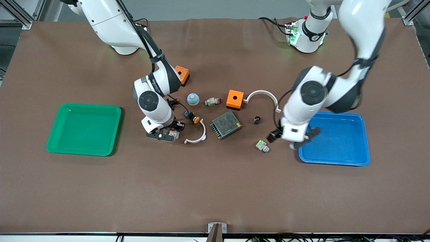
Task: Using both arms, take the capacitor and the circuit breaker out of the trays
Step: 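Lower the breaker onto the table while the left gripper sets down the capacitor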
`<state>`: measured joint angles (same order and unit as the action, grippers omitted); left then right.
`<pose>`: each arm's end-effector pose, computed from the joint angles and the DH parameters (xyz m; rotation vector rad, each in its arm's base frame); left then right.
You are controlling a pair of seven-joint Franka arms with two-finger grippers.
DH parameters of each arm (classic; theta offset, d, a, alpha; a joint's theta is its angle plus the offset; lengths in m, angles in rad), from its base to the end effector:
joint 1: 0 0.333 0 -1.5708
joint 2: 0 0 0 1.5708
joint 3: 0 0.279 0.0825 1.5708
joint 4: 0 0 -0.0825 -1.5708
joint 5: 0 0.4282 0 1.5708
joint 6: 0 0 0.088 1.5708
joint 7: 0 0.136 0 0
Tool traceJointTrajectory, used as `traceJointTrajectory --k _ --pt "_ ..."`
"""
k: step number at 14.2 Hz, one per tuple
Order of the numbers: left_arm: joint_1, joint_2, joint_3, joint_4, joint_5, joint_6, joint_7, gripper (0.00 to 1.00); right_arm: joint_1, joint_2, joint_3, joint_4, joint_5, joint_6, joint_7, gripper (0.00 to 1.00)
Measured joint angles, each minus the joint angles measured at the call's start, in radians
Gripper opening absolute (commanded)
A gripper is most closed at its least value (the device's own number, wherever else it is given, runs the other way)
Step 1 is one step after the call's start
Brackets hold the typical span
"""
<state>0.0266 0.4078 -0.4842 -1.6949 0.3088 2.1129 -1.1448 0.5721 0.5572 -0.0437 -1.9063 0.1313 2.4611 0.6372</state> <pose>0.6360 -0.2683 0.3039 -2.9966 -0.8861 -0.1651 0.5506 0.3229 0.1086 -3.0760 0.3154 0.0518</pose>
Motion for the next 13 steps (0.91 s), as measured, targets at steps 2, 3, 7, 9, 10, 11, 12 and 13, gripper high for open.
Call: traceJointTrajectory --k 2,3,7,9,10,11,12,13 --pt "0.027 -0.026 0.001 0.125 0.035 -0.125 0.059 1.00 0.004 0.008 -0.001 0.013 0.000 -0.001 0.001 0.85" --pt "0.050 -0.038 0.001 0.169 0.040 -0.174 0.121 1.00 0.004 0.009 -0.002 0.016 0.000 -0.002 0.001 1.00" --pt "0.163 -0.113 -0.001 0.245 0.029 -0.324 0.462 1.00 0.003 0.010 -0.010 0.057 0.000 -0.018 0.001 1.00" --pt "0.207 -0.168 -0.002 0.249 -0.025 -0.378 0.576 1.00 -0.008 0.010 -0.020 0.126 0.000 -0.108 -0.014 1.00" --pt "0.220 -0.197 0.003 0.250 -0.051 -0.396 0.628 1.00 -0.023 0.009 -0.025 0.174 0.000 -0.174 -0.044 1.00" --pt "0.218 -0.229 0.023 0.250 -0.072 -0.422 0.686 1.00 -0.048 0.008 -0.030 0.223 -0.001 -0.244 -0.096 1.00" --pt "0.191 -0.260 0.069 0.250 -0.085 -0.458 0.741 1.00 -0.083 0.003 -0.034 0.265 -0.001 -0.312 -0.168 1.00" --pt "0.134 -0.290 0.148 0.249 -0.101 -0.499 0.794 1.00 -0.125 -0.007 -0.040 0.298 -0.001 -0.374 -0.243 1.00"
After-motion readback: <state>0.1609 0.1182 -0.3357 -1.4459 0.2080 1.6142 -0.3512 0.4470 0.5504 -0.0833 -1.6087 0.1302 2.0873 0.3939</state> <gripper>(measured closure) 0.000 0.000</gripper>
